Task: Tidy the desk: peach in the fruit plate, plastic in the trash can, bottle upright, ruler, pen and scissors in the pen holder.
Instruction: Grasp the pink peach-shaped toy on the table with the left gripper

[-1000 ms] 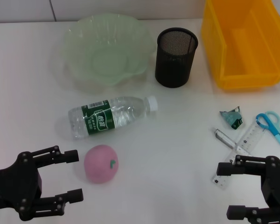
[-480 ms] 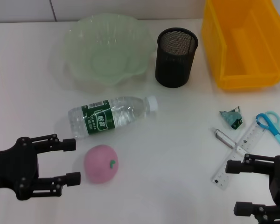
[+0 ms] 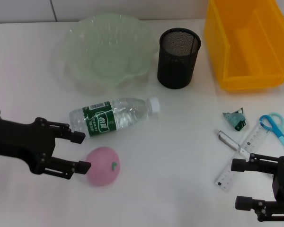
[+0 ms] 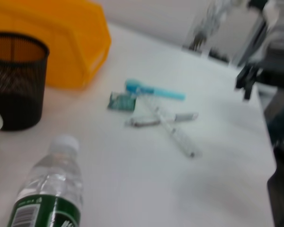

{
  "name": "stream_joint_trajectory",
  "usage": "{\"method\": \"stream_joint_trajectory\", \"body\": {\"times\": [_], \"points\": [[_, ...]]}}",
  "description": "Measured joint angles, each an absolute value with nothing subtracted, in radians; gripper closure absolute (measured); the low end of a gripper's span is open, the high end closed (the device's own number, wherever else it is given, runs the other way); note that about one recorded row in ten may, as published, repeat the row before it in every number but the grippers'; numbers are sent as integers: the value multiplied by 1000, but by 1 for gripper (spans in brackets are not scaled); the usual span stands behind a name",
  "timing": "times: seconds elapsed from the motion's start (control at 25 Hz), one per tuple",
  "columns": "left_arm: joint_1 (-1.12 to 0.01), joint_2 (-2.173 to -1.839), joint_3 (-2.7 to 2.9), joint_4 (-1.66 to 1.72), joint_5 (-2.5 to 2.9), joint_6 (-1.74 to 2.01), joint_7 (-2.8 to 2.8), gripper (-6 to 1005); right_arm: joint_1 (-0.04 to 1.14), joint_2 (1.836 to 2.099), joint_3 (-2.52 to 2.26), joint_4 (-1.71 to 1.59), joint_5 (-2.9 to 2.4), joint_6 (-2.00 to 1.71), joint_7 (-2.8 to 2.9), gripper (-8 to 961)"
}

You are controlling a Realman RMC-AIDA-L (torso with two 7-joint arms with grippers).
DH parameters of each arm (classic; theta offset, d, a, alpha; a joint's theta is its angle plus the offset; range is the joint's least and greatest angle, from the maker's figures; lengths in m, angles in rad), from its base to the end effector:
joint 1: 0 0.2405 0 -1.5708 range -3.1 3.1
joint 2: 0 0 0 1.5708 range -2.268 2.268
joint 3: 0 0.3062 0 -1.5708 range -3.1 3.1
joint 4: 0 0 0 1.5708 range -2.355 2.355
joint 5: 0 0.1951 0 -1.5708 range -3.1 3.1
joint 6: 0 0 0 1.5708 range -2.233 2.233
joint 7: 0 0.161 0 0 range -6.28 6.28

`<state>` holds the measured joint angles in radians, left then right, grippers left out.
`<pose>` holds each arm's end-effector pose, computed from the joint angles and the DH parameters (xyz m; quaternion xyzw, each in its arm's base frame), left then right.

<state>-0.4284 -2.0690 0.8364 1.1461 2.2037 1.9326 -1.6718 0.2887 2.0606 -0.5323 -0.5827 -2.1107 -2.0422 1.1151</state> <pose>-0.2805 0.2903 0.0015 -0.9787 -0.1889 -0.0809 0.0020 0.3225 0.2093 -0.0214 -0.9205 0.1850 0.3434 0.0215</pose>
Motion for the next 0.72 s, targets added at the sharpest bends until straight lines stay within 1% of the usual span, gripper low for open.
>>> {"method": "stream_joint_trajectory", "body": {"times": [0.16, 0.28, 0.4, 0.72], "points": [[-465, -2072, 954, 1216, 2258, 1893, -1746, 217, 294, 2058, -526, -585, -2110, -2042, 1118, 184], [-469, -2072, 989, 1226, 2270, 1872, -1755, 217, 308, 2056, -521, -580, -2109, -2037, 1119, 184], [-495, -2073, 1136, 1236, 2334, 1764, -1786, 217, 314, 2055, -521, -579, -2109, -2037, 1124, 184], [-502, -2074, 1279, 1224, 2343, 1640, -1802, 222, 330, 2054, -512, -583, -2109, -2034, 1135, 184]]}}
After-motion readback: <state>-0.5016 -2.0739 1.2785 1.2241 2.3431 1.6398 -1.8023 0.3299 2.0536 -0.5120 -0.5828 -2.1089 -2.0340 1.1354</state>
